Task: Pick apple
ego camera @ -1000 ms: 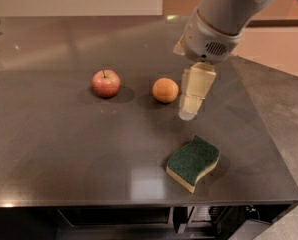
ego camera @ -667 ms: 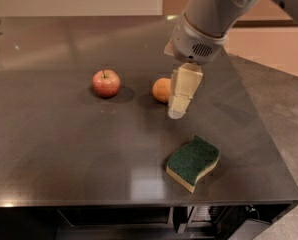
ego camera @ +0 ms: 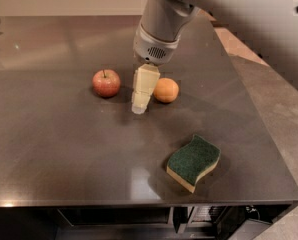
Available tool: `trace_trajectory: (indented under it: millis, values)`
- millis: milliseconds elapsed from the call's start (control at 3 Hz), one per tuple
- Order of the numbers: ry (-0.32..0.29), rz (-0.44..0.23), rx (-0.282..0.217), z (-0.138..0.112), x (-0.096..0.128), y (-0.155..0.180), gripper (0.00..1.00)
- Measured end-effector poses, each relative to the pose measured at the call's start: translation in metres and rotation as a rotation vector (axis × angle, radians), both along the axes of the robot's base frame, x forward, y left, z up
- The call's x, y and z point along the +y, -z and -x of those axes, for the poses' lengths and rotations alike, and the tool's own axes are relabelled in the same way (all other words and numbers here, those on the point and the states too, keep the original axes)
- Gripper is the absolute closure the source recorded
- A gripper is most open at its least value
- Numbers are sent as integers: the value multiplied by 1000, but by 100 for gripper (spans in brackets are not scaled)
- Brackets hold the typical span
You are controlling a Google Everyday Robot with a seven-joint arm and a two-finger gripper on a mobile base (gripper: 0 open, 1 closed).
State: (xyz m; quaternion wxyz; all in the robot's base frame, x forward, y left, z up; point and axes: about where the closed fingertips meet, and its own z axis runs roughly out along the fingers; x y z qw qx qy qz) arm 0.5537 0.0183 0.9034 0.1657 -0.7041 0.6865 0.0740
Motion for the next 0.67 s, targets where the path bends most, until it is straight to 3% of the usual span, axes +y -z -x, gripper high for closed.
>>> trace_trajectory:
  millis: [667]
  values:
    - [20,12,10,-34,42,19,0]
